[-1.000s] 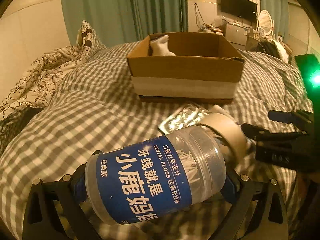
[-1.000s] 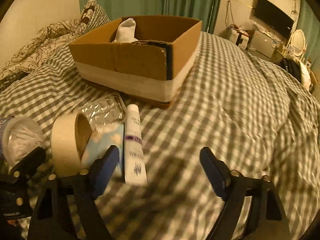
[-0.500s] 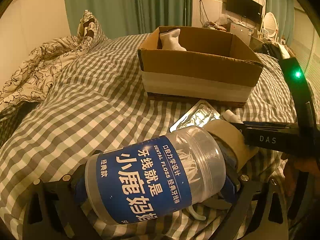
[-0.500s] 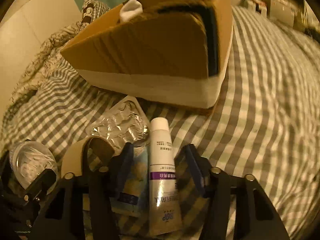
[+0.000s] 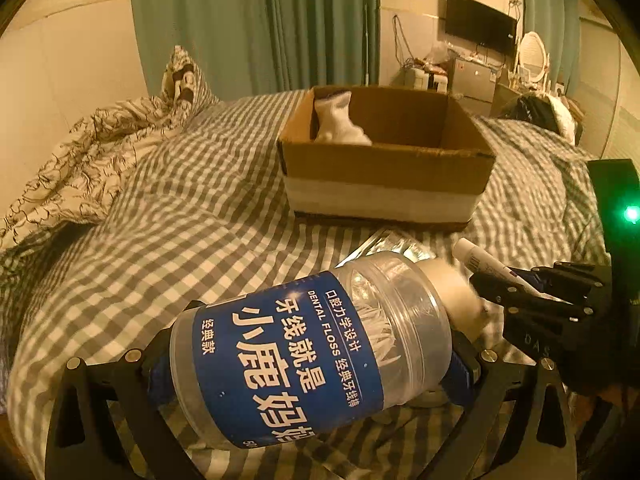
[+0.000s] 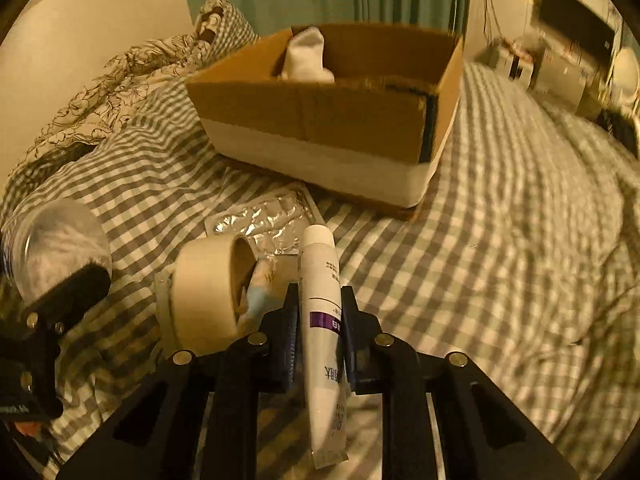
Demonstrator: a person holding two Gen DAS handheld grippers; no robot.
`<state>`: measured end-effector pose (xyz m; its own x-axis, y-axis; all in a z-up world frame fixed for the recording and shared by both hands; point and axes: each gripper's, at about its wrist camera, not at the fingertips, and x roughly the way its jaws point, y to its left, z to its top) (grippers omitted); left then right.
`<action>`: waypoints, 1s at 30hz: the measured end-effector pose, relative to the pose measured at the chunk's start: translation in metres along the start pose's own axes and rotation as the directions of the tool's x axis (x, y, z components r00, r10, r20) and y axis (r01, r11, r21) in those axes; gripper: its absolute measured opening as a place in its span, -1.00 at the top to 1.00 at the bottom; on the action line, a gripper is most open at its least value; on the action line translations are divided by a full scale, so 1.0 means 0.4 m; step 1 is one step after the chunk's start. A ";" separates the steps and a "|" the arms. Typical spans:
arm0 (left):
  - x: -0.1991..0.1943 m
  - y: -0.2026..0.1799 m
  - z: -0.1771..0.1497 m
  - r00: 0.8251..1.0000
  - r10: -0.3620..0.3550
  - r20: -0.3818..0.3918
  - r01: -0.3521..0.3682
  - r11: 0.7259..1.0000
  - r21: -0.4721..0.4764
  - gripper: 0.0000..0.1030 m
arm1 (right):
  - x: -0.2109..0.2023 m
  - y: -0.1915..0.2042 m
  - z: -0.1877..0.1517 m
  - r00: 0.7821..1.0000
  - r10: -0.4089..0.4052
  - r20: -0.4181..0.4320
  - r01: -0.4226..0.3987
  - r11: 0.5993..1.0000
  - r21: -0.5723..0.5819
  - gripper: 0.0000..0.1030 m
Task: Organize objects
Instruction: 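Lower the floss jar and tube into the box and open both tools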
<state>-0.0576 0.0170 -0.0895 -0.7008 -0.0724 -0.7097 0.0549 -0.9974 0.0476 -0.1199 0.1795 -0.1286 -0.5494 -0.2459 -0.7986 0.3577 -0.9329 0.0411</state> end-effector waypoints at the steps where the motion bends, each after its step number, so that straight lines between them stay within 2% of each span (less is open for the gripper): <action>1: -0.011 -0.002 0.005 1.000 -0.003 0.008 0.003 1.000 0.002 -0.99 | -0.017 0.004 0.002 1.000 -0.008 0.014 0.009 1.000 -0.004 0.66; 8: -0.085 -0.010 0.080 0.997 -0.036 0.071 0.035 0.999 0.017 -0.99 | -0.182 0.016 0.051 0.986 -0.046 0.161 0.052 0.998 -0.030 0.66; 15: -0.141 -0.038 0.237 0.982 -0.033 0.185 0.016 0.996 0.092 -0.99 | -0.330 0.005 0.172 0.950 -0.063 0.306 0.083 0.995 -0.056 0.66; 18: -0.141 -0.048 0.316 0.975 -0.058 0.216 0.033 0.992 0.119 -0.99 | -0.364 -0.006 0.229 0.936 -0.059 0.348 0.084 0.995 -0.058 0.66; 24: -0.071 -0.072 0.445 0.971 -0.101 0.217 0.064 0.983 0.173 -0.99 | -0.377 -0.050 0.353 0.913 -0.043 0.406 0.057 0.998 -0.023 0.66; 30: 0.079 -0.092 0.505 0.976 -0.147 0.162 0.112 0.971 0.210 -0.99 | -0.289 -0.077 0.439 0.921 -0.026 0.390 0.034 0.999 -0.015 0.66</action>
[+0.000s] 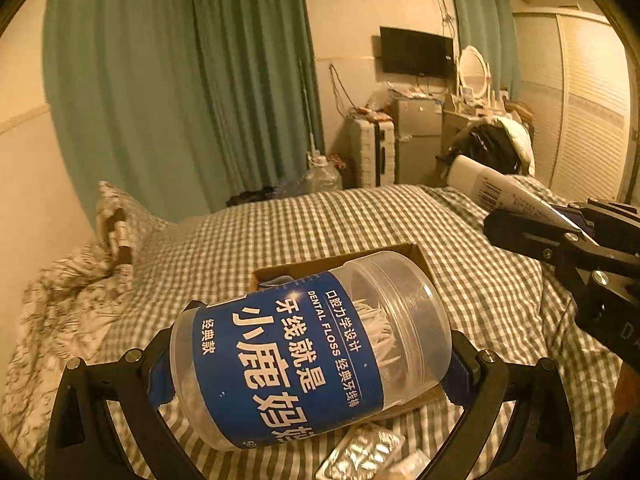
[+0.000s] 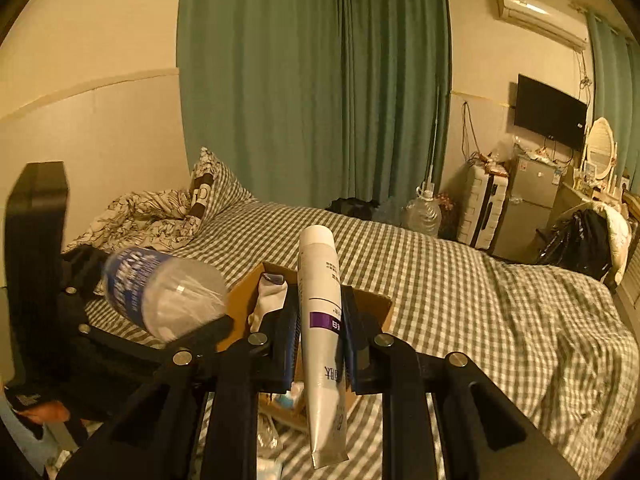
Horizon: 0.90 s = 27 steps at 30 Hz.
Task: Organize objects
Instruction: 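Lower the floss jar and tube into the box and open both tools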
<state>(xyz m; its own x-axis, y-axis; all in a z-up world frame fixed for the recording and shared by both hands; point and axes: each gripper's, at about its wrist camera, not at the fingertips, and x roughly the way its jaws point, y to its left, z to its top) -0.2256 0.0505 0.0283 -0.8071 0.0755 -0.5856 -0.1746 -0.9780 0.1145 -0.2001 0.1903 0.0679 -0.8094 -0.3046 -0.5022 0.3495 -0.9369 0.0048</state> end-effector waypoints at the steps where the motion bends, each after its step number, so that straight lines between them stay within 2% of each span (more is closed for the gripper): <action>1: 0.026 0.002 -0.002 1.000 -0.011 -0.010 0.011 1.000 0.000 -0.99 | 0.025 -0.001 0.001 1.000 0.006 -0.010 -0.006 1.000 0.003 0.66; 5: 0.134 0.021 -0.015 0.996 -0.069 -0.065 0.067 0.997 -0.040 -1.00 | 0.134 -0.013 -0.018 0.998 0.031 -0.062 -0.030 0.999 0.020 0.66; 13: 0.250 0.027 -0.054 0.991 -0.075 -0.112 0.071 0.997 -0.034 -1.00 | 0.252 -0.082 -0.071 0.993 0.055 -0.109 -0.043 0.993 0.111 0.62; 15: 0.261 0.028 -0.056 0.989 -0.090 -0.119 0.085 0.995 -0.044 -1.00 | 0.259 -0.095 -0.077 0.992 0.050 -0.113 -0.036 0.992 0.120 0.37; 16: 0.262 0.027 -0.056 0.988 -0.098 -0.121 0.093 0.995 -0.044 -1.00 | 0.263 -0.101 -0.080 0.991 0.058 -0.119 -0.043 0.991 0.124 0.11; 17: 0.263 0.023 -0.057 0.987 -0.104 -0.118 0.100 0.994 -0.042 -1.00 | 0.262 -0.103 -0.081 0.990 0.073 -0.123 -0.057 0.990 0.126 0.00; 20: 0.255 0.010 -0.062 0.989 -0.109 -0.100 0.108 0.994 -0.019 -1.00 | 0.247 -0.099 -0.071 0.987 0.122 -0.105 -0.110 0.987 0.121 -0.04; 24: 0.237 -0.001 -0.069 0.988 -0.139 -0.061 0.141 0.990 0.023 -1.00 | 0.233 -0.090 -0.062 0.964 0.231 -0.134 -0.218 0.970 0.108 -0.10; 26: 0.229 -0.004 -0.071 0.985 -0.166 -0.045 0.167 0.985 0.031 -1.00 | 0.239 -0.081 -0.067 0.935 0.307 -0.179 -0.291 0.950 0.110 -0.11; 27: 0.226 -0.002 -0.071 0.984 -0.176 -0.040 0.177 0.984 0.029 -1.00 | 0.241 -0.080 -0.069 0.927 0.322 -0.193 -0.306 0.946 0.109 -0.11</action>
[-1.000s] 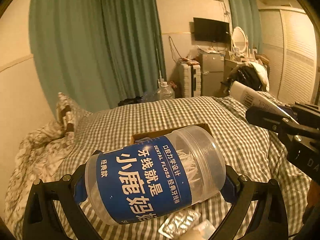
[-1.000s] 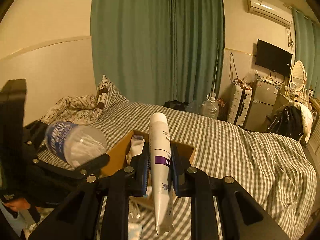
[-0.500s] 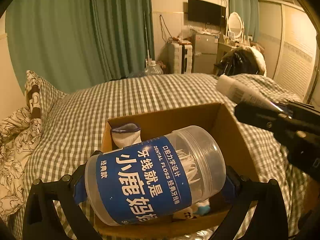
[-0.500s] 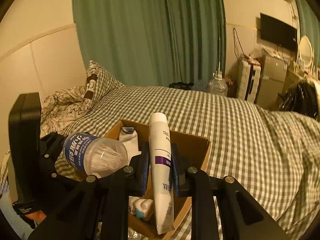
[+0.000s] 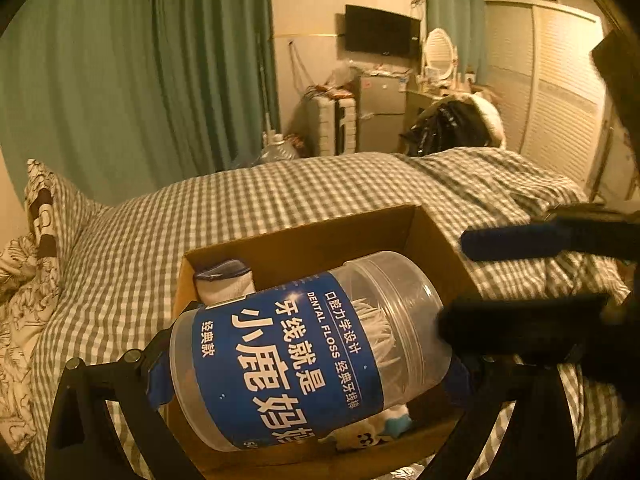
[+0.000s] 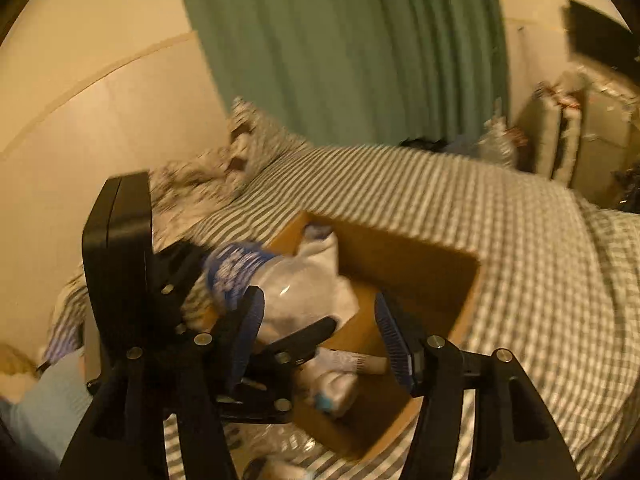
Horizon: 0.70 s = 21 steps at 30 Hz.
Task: Organize objects
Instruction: 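Lower the floss jar and tube into the box and open both tools, then grasp the masking tape roll with the right tool while the left grasps the tissue pack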
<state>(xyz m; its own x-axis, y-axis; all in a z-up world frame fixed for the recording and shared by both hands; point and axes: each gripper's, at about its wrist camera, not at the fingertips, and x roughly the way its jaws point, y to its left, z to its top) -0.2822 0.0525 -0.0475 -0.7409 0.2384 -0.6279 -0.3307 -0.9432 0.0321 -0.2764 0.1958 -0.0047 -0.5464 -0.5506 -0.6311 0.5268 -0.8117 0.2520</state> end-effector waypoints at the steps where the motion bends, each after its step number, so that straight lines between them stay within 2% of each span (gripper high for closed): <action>1: -0.003 0.001 -0.001 1.000 -0.008 0.004 0.008 1.000 -0.002 -1.00 | 0.010 0.003 -0.005 1.000 0.007 -0.024 -0.008 1.000 -0.006 -0.13; 4: -0.009 0.001 -0.006 1.000 -0.026 0.013 0.026 1.000 0.013 -1.00 | 0.038 0.011 -0.021 0.997 0.041 -0.067 -0.041 0.999 0.005 -0.17; 7: -0.014 -0.004 -0.017 1.000 -0.024 0.013 0.024 0.999 0.044 -1.00 | 0.050 0.001 -0.031 0.994 0.079 -0.075 -0.075 0.996 0.051 -0.22; 8: -0.020 -0.004 -0.021 0.999 -0.029 0.017 0.029 0.999 0.046 -1.00 | 0.046 -0.001 -0.034 0.995 0.074 -0.069 -0.070 0.996 0.053 -0.22; 11: -0.059 -0.020 -0.025 0.995 -0.087 0.055 0.083 0.994 0.069 -1.00 | 0.055 -0.009 -0.037 0.995 -0.025 -0.093 0.030 0.998 0.052 -0.26; 13: -0.082 -0.046 -0.021 0.996 -0.039 0.076 0.030 0.992 0.126 -1.00 | 0.050 -0.019 -0.039 0.996 0.000 -0.092 0.008 0.996 0.090 -0.26; 15: -0.090 -0.053 -0.018 0.998 -0.022 0.056 0.014 0.990 0.144 -1.00 | 0.027 -0.021 -0.043 0.998 -0.027 -0.064 0.034 0.995 0.096 -0.26; 21: -0.153 -0.028 -0.048 0.998 0.068 -0.014 -0.067 0.996 0.060 -1.00 | -0.104 0.003 -0.074 0.991 -0.129 0.027 0.126 0.988 0.092 -0.26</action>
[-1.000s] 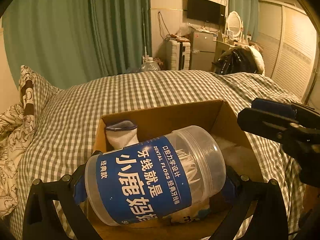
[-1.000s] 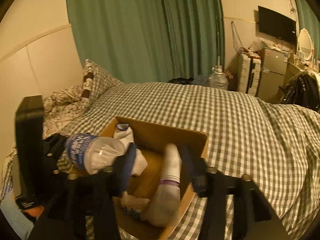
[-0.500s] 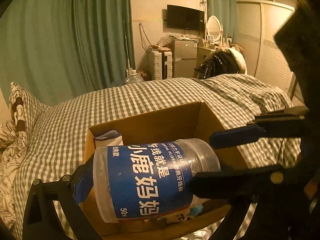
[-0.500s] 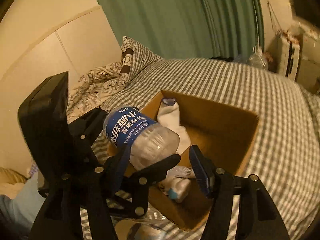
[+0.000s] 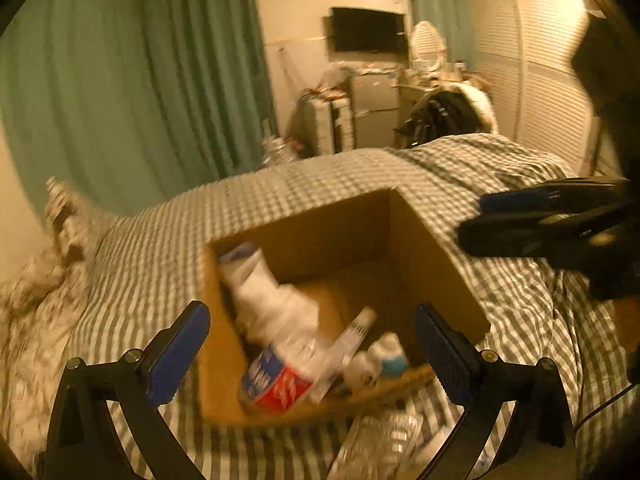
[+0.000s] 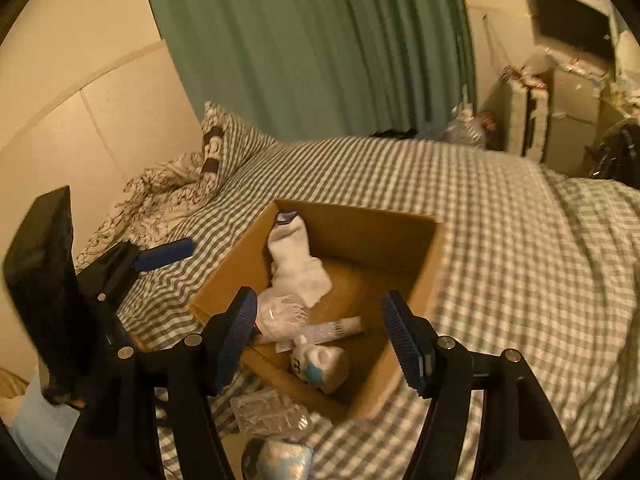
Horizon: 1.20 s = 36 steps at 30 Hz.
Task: Organize objects
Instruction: 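Grasp the masking tape roll with the right tool while the left grasps the tissue pack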
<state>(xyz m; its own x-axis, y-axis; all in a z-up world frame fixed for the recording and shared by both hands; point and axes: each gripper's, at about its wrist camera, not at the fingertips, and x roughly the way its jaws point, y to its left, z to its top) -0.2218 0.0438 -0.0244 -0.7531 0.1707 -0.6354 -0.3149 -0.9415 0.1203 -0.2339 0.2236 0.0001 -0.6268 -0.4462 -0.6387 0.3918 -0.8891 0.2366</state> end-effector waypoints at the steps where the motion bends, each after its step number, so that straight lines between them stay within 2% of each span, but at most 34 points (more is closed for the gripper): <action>1: -0.016 0.004 -0.008 1.000 0.013 -0.010 -0.013 1.000 -0.020 -1.00 | -0.034 0.004 -0.015 0.999 -0.030 0.018 0.030 1.000 -0.007 -0.26; 5: -0.111 0.023 -0.058 0.996 0.079 -0.027 -0.081 0.993 -0.091 -1.00 | -0.114 0.043 -0.057 0.991 -0.116 0.060 0.119 0.992 -0.044 -0.26; 9: -0.206 0.016 -0.115 0.982 0.184 -0.049 -0.189 0.975 -0.120 -1.00 | -0.188 0.110 -0.123 0.984 -0.158 0.082 0.166 0.981 -0.101 -0.26; 12: -0.255 0.015 -0.169 0.971 0.231 -0.065 -0.238 0.956 -0.170 -1.00 | -0.197 0.160 -0.183 0.980 -0.187 0.067 0.195 0.971 -0.139 -0.26; 15: -0.282 0.005 -0.227 0.970 0.231 -0.074 -0.241 0.947 -0.212 -1.00 | -0.162 0.205 -0.260 0.982 -0.189 0.014 0.189 0.968 -0.162 -0.26; 20: -0.276 -0.011 -0.329 0.954 0.273 -0.127 -0.295 0.933 -0.204 -1.00 | -0.060 0.258 -0.366 0.976 -0.193 -0.097 0.172 0.967 -0.190 -0.26; 22: -0.271 -0.008 -0.355 0.952 0.266 -0.149 -0.294 0.932 -0.211 -1.00 | -0.026 0.272 -0.391 0.971 -0.200 -0.132 0.170 0.962 -0.213 -0.26; 32: -0.224 -0.003 -0.421 0.947 0.251 -0.201 -0.292 0.933 -0.210 -1.00 | 0.070 0.280 -0.430 0.950 -0.230 -0.213 0.183 0.959 -0.218 -0.25; 33: -0.218 -0.003 -0.426 0.944 0.253 -0.209 -0.296 0.933 -0.205 -1.00 | 0.075 0.277 -0.428 0.949 -0.227 -0.219 0.181 0.960 -0.213 -0.23; 35: -0.211 -0.003 -0.430 0.943 0.253 -0.217 -0.297 0.934 -0.200 -1.00 | 0.082 0.277 -0.427 0.947 -0.226 -0.226 0.179 0.961 -0.212 0.03; 36: -0.209 -0.002 -0.432 0.943 0.251 -0.219 -0.296 0.934 -0.202 -1.00 | 0.083 0.279 -0.424 0.948 -0.221 -0.228 0.173 0.962 -0.212 0.11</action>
<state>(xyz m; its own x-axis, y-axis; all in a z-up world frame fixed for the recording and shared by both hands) -0.0589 -0.0199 -0.1031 -0.6630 -0.1391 -0.7356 0.0449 -0.9882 0.1464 -0.0968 0.1270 -0.1190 -0.5270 -0.2036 -0.8251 0.4114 -0.9106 -0.0381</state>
